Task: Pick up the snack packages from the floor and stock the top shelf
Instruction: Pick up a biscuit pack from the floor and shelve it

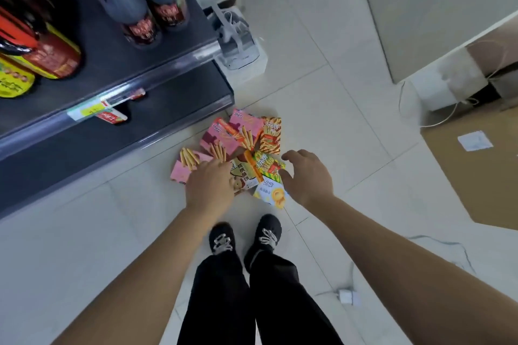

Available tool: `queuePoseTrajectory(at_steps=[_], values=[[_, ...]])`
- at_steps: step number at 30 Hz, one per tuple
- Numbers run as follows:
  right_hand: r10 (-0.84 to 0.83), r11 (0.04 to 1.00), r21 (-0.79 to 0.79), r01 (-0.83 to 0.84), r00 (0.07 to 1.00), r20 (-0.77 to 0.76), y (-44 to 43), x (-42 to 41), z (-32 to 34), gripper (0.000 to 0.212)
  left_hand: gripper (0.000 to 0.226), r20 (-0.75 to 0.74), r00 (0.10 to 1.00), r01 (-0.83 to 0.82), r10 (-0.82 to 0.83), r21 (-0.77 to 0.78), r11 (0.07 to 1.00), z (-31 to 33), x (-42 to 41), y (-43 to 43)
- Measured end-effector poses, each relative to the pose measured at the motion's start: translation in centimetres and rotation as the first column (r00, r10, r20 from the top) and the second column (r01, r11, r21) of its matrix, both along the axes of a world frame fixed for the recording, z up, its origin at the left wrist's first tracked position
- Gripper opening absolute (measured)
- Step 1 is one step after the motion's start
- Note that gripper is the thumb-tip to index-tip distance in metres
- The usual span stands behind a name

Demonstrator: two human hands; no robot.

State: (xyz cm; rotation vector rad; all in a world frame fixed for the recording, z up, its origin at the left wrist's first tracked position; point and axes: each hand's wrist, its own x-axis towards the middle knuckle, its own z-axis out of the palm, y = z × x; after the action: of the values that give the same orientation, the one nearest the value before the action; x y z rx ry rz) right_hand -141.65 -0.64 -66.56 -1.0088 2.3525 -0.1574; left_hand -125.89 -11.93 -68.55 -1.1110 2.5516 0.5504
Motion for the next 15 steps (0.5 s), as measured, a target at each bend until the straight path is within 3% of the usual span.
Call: queuePoseTrajectory(at_steps=[7,15], values=[[-0.023,0.995,0.095,0.012,0.993,0.119,-2.3,-0.8,-14.8,0.032,0.018,0.135,0.987,-0.101,0.083,0.134,0.986,-14.5,-1.5,-1.6],[-0.053,0.977,0.212,0.003,0.973,0.226,-3.7,-0.8,-32.0,0.030,0.030,0.174,0.983,-0.095,0.059,0.207,0.974,-31.8,-0.9,-2.3]])
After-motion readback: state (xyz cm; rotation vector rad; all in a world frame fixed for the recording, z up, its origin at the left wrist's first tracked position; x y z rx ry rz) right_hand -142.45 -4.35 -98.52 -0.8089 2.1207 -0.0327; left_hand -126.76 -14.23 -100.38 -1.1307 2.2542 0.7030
